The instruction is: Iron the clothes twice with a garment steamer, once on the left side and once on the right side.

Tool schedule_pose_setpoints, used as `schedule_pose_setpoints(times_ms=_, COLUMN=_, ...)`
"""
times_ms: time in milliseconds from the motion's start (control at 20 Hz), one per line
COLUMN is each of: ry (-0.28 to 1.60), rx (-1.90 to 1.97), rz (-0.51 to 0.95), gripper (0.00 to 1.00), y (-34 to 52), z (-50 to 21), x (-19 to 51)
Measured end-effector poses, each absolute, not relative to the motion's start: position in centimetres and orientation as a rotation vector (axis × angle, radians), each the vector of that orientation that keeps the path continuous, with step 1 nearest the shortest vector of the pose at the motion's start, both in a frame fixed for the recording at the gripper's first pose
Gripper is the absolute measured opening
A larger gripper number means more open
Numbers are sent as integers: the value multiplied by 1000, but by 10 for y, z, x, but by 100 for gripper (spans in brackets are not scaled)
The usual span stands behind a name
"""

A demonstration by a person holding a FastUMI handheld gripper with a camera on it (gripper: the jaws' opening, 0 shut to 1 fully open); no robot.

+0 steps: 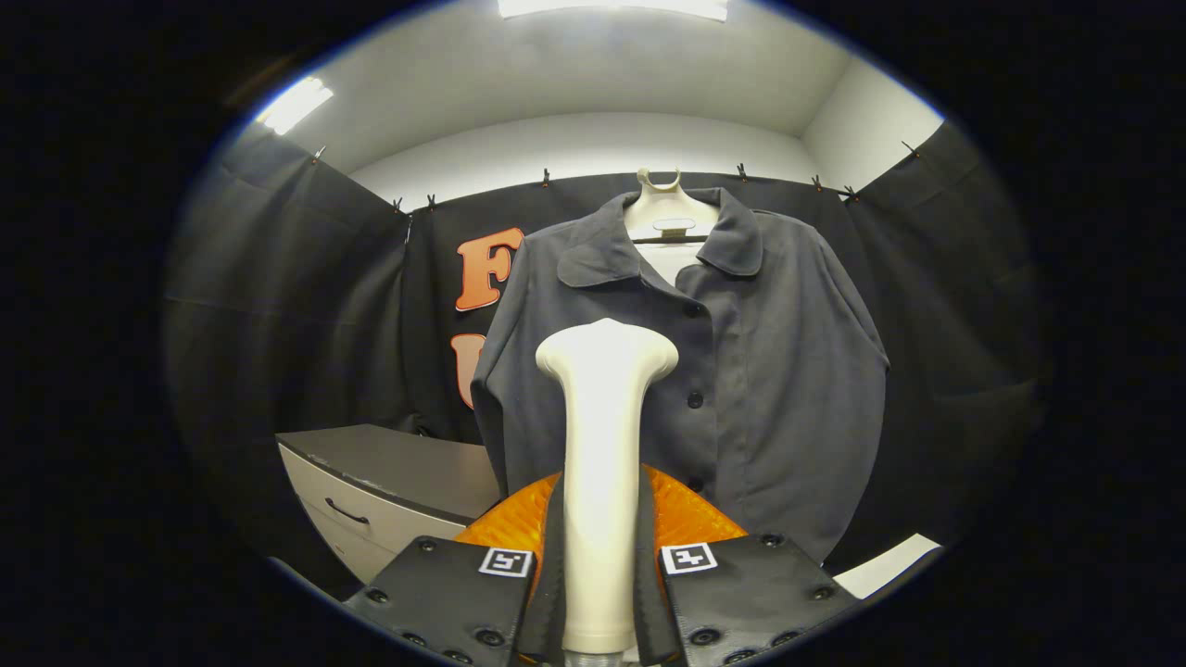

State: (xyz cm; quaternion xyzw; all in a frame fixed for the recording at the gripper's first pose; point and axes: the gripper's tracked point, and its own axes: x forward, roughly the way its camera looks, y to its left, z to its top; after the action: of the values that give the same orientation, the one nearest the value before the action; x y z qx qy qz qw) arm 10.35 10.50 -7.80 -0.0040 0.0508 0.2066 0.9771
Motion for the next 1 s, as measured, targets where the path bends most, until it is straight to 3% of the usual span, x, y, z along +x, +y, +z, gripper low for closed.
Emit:
schedule_pose_setpoints(times_ms=400, ry=83, rx=-45, rz=378, gripper=37, y=113, z=-80, x=143)
schedule_pose_setpoints(times_ms=1000, ry=87, rx=-77, rz=364, gripper=37, y=110, z=-96, x=136)
